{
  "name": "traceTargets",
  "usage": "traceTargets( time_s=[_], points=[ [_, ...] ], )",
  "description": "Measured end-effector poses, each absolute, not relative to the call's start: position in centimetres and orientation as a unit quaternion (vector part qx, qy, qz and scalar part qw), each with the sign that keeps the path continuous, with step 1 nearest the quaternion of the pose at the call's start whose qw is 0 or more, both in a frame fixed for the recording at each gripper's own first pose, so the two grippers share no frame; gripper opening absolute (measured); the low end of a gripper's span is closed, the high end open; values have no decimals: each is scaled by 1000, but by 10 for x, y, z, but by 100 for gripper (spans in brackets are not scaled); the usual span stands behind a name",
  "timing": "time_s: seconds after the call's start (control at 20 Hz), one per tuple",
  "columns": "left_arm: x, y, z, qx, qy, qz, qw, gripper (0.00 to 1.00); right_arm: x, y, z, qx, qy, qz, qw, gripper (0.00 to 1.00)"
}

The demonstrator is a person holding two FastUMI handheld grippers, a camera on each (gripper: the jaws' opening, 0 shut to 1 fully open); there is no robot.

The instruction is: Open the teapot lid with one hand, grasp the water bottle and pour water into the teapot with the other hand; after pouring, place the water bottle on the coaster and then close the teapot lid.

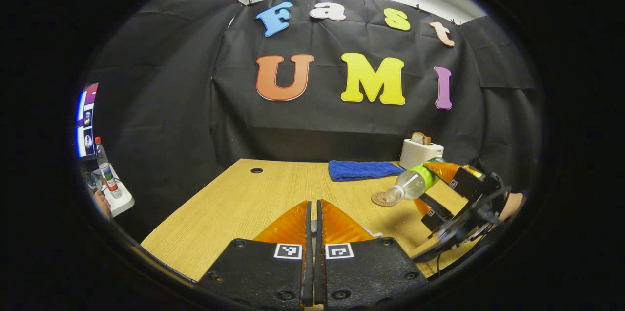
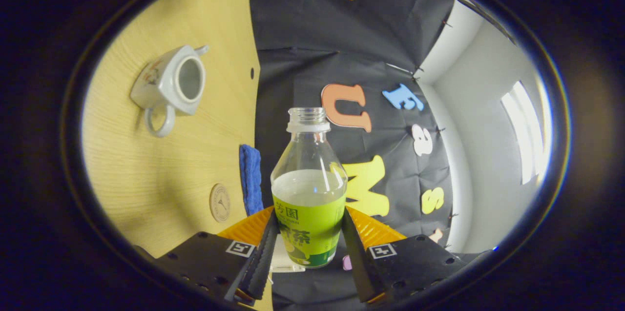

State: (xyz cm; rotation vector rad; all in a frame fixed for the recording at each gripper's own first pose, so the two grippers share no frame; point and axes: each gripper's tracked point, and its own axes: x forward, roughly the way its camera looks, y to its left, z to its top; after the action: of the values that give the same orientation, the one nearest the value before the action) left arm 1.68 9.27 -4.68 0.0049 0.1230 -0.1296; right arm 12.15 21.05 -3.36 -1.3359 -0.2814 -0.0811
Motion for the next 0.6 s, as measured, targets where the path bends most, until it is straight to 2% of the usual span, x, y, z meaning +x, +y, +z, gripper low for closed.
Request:
traceTargets(
  time_s=[0.35, 0.5, 0.6],
  points=[
    [17, 90, -47, 6, 63, -66, 996, 3, 140, 184, 8, -438, -98, -2, 893, 69],
    [19, 91, -47, 5, 63, -64, 996, 4, 146, 175, 9, -362, -78, 24, 928, 72],
    [17, 93, -46, 6, 61, -60, 996, 4, 157, 171, 13, -309, -64, 43, 948, 70]
  ],
)
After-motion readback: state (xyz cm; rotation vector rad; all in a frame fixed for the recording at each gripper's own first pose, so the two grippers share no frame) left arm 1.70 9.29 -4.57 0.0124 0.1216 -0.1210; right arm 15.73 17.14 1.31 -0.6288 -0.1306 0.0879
